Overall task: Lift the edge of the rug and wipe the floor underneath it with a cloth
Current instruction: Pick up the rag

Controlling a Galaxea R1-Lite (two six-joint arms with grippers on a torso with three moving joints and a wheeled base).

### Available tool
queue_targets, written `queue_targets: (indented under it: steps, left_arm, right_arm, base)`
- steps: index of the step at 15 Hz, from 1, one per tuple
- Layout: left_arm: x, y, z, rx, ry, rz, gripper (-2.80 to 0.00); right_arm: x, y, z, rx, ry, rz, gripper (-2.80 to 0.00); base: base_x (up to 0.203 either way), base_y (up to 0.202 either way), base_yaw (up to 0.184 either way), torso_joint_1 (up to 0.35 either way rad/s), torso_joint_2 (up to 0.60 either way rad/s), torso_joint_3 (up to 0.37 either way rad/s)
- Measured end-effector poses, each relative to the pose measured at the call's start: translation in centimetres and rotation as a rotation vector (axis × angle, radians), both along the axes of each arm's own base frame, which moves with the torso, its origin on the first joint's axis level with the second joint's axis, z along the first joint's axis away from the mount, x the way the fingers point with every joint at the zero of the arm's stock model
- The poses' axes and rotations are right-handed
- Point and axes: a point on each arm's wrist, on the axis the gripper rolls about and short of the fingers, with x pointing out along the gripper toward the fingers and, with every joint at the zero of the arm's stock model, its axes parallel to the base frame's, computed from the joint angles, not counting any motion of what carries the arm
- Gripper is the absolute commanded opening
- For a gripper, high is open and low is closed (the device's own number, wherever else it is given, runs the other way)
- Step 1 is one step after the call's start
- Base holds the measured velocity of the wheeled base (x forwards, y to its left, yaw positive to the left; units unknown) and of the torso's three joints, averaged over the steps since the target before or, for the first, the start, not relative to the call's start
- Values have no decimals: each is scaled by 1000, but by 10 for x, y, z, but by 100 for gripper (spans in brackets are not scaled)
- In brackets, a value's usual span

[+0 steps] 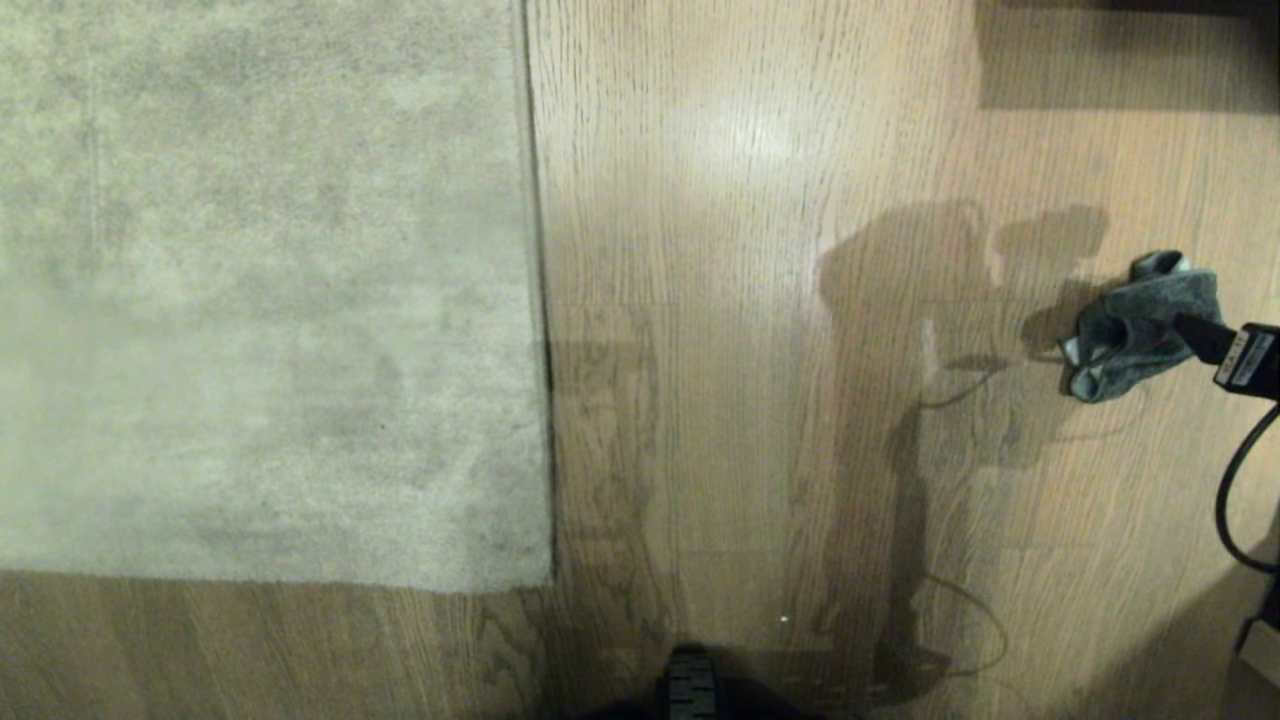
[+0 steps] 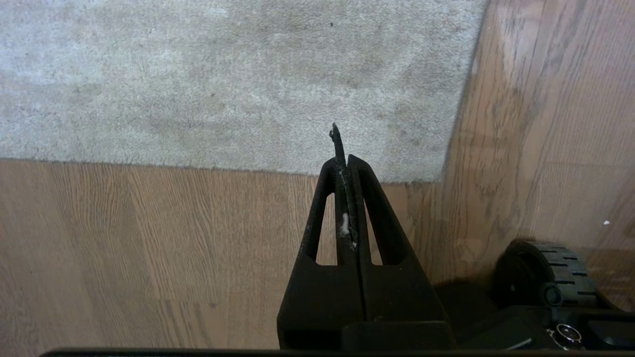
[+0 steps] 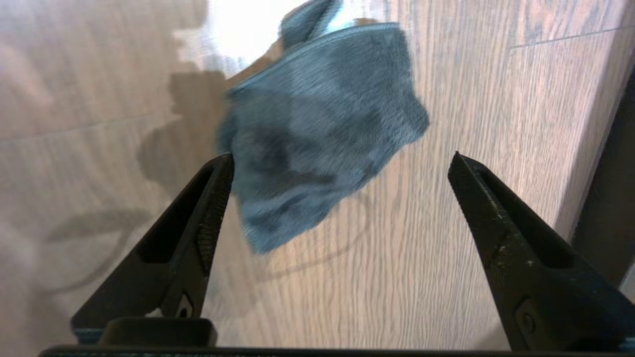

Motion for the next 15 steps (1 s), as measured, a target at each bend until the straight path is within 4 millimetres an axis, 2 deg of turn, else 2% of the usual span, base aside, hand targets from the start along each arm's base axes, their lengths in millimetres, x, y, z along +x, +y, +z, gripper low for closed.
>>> queue_targets:
  steps: [12,15]
  left_arm:
    - [0,0,0,0,0,0,-280]
    - [0,0,0,0,0,0,-280]
  right_arm:
    - [32,-14,-20,124,44,20,0]
    - [36,-14,-22,132,51,81,0]
  base:
    - [0,0,0,0,0,0]
    - [0,0,0,0,0,0]
